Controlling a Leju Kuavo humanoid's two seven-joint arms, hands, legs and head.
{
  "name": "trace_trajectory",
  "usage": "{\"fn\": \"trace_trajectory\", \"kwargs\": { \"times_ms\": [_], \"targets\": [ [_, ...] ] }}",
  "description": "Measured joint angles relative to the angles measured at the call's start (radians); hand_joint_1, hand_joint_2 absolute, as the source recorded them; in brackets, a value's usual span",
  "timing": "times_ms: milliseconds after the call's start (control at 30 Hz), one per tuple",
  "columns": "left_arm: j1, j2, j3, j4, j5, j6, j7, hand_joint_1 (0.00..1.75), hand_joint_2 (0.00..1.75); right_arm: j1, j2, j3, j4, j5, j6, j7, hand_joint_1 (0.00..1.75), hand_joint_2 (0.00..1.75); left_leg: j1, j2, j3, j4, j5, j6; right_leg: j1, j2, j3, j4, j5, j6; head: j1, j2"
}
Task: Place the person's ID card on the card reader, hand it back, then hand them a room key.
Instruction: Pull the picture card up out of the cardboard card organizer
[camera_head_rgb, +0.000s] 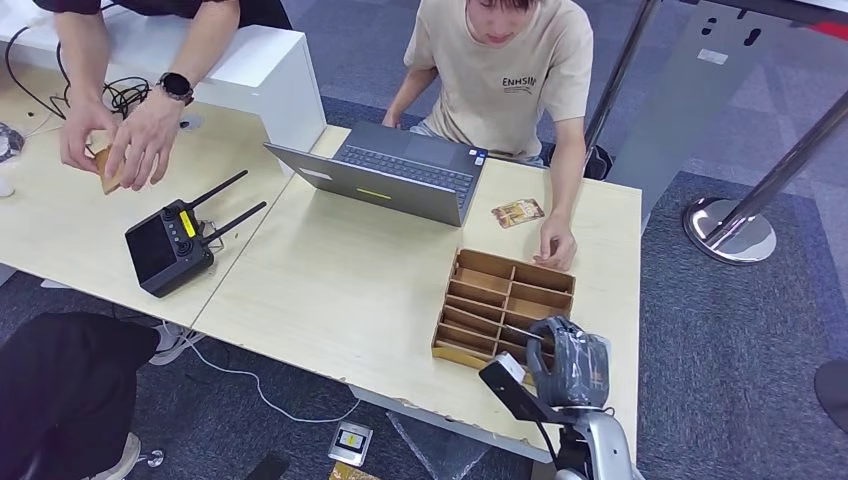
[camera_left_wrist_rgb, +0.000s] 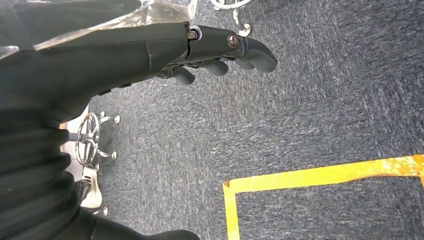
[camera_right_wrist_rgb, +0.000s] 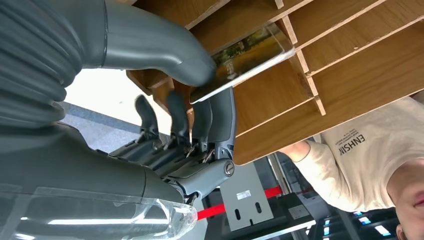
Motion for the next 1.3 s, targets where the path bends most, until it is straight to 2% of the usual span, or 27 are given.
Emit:
{"fn": "trace_trajectory", "kwargs": {
  "times_ms": [433, 767, 1300],
  "targets": [
    [0.000, -0.001, 0.000, 0.000, -0.001, 0.003, 0.000, 0.00, 1.75, -0.005, 0.000, 0.002, 0.005, -0.008, 0.001, 0.000, 1.75, 1.75, 0.000, 0.000, 0.000, 0.000, 0.000, 0.000, 0.000, 0.000, 0.000, 0.000, 0.000, 0.000, 0.000, 0.000],
    [0.000, -0.001, 0.000, 0.000, 0.001, 0.003, -0.003, 0.00, 1.75, -0.005, 0.000, -0.008, -0.004, -0.136, -0.017, -0.057, 1.75, 1.75, 0.000, 0.000, 0.000, 0.000, 0.000, 0.000, 0.000, 0.000, 0.000, 0.000, 0.000, 0.000, 0.000, 0.000],
    [0.001, 0.003, 0.000, 0.000, 0.010, 0.010, -0.034, 0.00, 1.75, -0.026, -0.005, -0.113, -0.210, -0.282, 0.024, -0.131, 1.75, 1.75, 0.000, 0.000, 0.000, 0.000, 0.000, 0.000, 0.000, 0.000, 0.000, 0.000, 0.000, 0.000, 0.000, 0.000]
  ]
}}
